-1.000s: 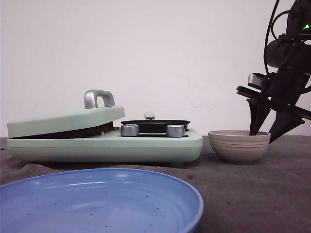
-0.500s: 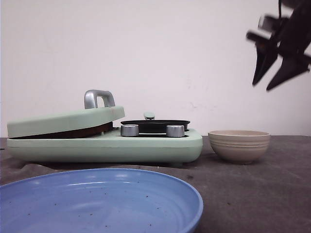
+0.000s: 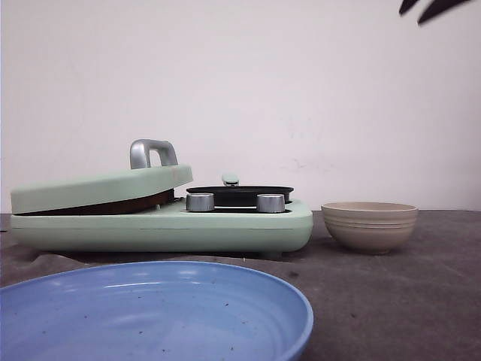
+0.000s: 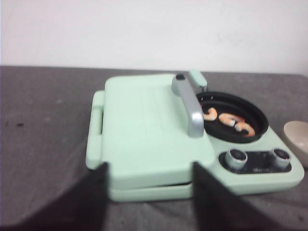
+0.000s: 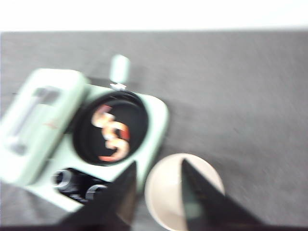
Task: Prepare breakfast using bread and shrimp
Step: 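Raise the right gripper away from the bowl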
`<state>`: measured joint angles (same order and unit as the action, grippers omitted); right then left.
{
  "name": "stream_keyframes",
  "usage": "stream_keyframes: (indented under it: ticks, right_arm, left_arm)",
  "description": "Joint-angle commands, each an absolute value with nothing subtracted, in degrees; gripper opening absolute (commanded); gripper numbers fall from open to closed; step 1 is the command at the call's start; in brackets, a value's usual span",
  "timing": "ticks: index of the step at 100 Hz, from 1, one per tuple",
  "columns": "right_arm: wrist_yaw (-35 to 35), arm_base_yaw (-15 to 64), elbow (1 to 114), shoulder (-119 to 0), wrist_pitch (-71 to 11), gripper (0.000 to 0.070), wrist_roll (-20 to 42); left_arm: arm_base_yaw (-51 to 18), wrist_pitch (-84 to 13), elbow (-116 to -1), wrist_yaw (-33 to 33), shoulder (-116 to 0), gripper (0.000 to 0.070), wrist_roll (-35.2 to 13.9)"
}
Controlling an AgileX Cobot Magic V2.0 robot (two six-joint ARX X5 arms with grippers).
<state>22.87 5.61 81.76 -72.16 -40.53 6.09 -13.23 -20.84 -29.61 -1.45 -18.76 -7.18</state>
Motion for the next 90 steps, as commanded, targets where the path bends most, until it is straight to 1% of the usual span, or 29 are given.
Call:
stream_keyframes:
  ticks: [1, 11, 18, 34, 43, 52, 68, 72, 82, 90]
  right_arm:
    - [22.74, 7.55, 82.24, -70.94, -40.27, 0.0, 5.3]
    - [21.96, 11.35, 81.34, -68.49, -39.2, 0.0, 5.28]
    - [21.41, 14.39, 80.07, -66.83, -37.12, 0.0, 5.3]
    - [14.9, 22.79, 74.13, -62.57, -30.28, 0.0, 5.3]
    - [10.98, 27.68, 68.66, -60.18, -24.93, 0.0, 5.3]
    - [8.62, 31.79, 62.3, -57.82, -18.74, 0.0, 5.3]
    - [4.8, 38.28, 50.24, -53.78, -8.64, 0.0, 5.23]
    - [3.27, 39.77, 47.48, -52.73, -7.16, 0.0, 5.23]
    - [-0.43, 42.94, 40.84, -50.13, -5.58, 0.0, 5.26]
    - [-2.74, 44.95, 35.24, -47.57, -3.95, 0.0, 5.28]
  left_arm:
    - [-13.3, -19.57, -29.82, -1.54, -19.05, 0.0, -9.1]
    - [-13.3, -18.59, -29.82, -2.24, -19.27, 0.0, -11.09]
    - [-13.32, -18.15, -29.82, -5.15, -19.62, 0.0, -11.22]
    - [-14.17, -17.96, -29.82, -10.79, -21.71, 0.0, -10.87]
    - [-14.94, -17.67, -29.82, -11.92, -23.03, 0.0, -9.65]
    - [-15.59, -15.94, -29.82, -12.8, -24.16, 0.0, -9.69]
    - [-16.32, -11.44, -29.82, -18.35, -25.34, 0.0, -11.53]
    - [-16.4, -10.7, -29.82, -19.55, -25.34, 0.0, -11.7]
    - [-16.53, -11.64, -29.82, -19.31, -24.99, 0.0, -11.73]
    - [-16.53, -14.46, -29.69, -18.83, -24.4, 0.0, -10.0]
